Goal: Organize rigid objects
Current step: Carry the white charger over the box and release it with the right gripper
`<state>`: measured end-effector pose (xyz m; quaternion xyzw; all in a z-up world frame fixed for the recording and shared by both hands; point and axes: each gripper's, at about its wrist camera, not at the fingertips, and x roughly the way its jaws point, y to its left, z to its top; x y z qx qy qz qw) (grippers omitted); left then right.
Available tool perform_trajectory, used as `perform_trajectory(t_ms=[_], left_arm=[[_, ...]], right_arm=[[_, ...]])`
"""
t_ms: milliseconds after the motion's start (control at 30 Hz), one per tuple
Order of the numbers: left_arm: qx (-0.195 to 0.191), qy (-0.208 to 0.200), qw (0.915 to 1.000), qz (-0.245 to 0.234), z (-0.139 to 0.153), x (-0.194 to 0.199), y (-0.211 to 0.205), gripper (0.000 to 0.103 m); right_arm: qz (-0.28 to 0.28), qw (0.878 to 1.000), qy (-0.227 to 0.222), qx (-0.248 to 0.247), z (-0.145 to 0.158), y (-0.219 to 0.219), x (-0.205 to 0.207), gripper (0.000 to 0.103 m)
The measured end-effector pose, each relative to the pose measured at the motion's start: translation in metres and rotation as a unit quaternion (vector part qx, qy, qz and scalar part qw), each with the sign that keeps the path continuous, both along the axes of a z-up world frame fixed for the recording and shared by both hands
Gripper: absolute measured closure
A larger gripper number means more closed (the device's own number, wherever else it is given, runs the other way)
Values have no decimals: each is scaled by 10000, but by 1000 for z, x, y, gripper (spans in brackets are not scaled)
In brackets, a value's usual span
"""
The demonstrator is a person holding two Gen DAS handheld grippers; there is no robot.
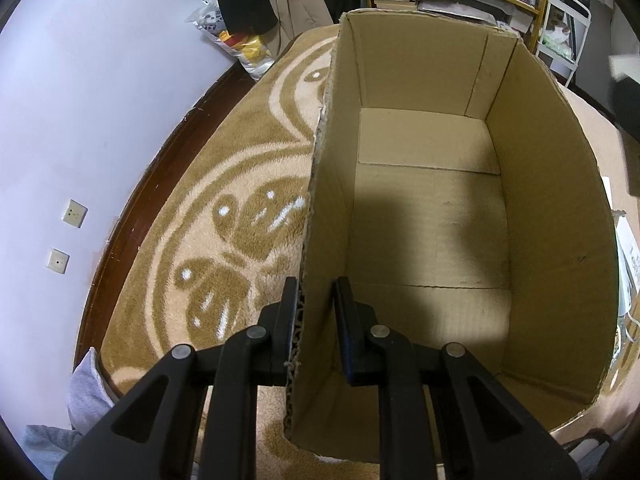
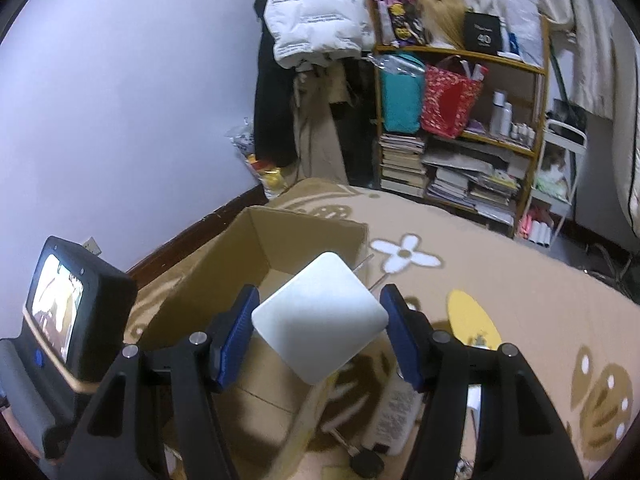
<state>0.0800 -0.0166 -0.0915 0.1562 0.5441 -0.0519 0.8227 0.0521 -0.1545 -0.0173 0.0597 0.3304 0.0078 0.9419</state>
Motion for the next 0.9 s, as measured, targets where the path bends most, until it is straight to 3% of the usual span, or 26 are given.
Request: perform_trajectory(t_ms=[300,600,667,733,900], left_arm=[[17,25,10000,29,-1,2,0,85],[53,14,10000,-12,-1,1,-1,85],[73,-1,10000,-3,0,0,-1,85],[49,20,10000,18,0,1,0,85],[74,14,10000,32,0,1,0,85]], right_arm=[[356,9992,120,-129,-21,12,8,37],[304,9995,59,46,-20,7,4,36],[213,9998,25,-22,-17,6,1,30],[121,9999,-85,-59,-11,4,-3,14],[-100,9998,-143,44,-1,-8,-12,10]])
